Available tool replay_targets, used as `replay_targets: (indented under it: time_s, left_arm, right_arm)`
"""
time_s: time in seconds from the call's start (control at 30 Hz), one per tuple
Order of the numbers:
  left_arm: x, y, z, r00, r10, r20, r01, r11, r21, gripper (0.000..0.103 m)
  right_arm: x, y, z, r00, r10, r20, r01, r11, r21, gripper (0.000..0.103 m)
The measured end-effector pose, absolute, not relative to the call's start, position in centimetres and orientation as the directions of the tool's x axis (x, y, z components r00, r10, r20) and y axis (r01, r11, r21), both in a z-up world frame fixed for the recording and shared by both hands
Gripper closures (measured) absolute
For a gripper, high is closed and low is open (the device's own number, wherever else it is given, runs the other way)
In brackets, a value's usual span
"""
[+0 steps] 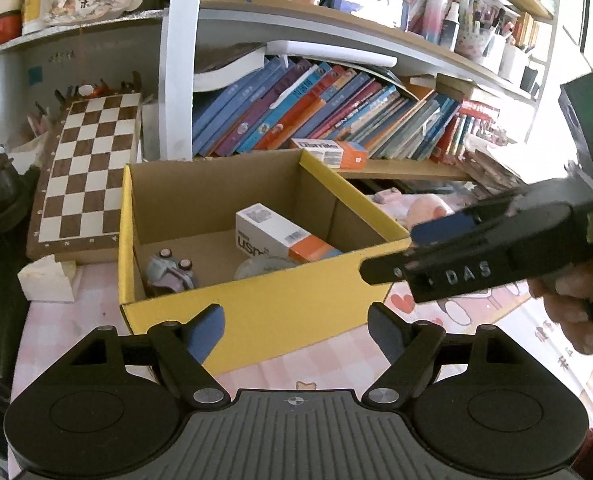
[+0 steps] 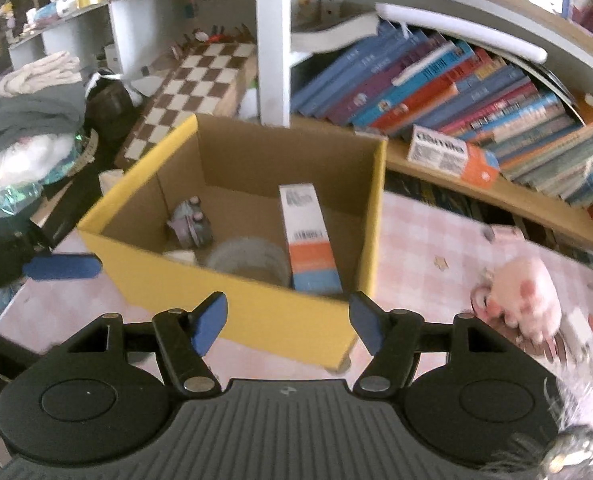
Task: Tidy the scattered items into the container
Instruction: 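Withdraw both tools from the box and move back over the desk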
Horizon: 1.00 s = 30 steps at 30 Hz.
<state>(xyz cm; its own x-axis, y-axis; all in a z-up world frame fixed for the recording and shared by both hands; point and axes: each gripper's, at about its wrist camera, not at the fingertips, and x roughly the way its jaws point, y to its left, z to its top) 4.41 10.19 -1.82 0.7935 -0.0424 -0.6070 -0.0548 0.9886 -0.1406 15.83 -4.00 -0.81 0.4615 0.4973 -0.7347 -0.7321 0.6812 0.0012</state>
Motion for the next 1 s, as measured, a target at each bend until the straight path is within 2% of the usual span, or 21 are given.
replay_targets:
  time_s: [0.67, 1.0]
  left_arm:
    - [3.1, 7.5, -2.1, 0.790, -0.070, -0.609, -0.028, 0.988, -0.149, 0.022]
    - [2.3, 6.2, -2.5, 0.794, -0.090, -0.601, -0.002, 0.989, -0.151, 0.022]
  right_arm:
    - [11.6, -9.6, -3.0, 0.563, 0.388, -0.730, -0.622, 0.780, -0.064, 0.031]
    - [8.7, -10.3, -3.5, 0.602, 0.345, -0.720, -0.576, 0.812, -0.092, 0.022]
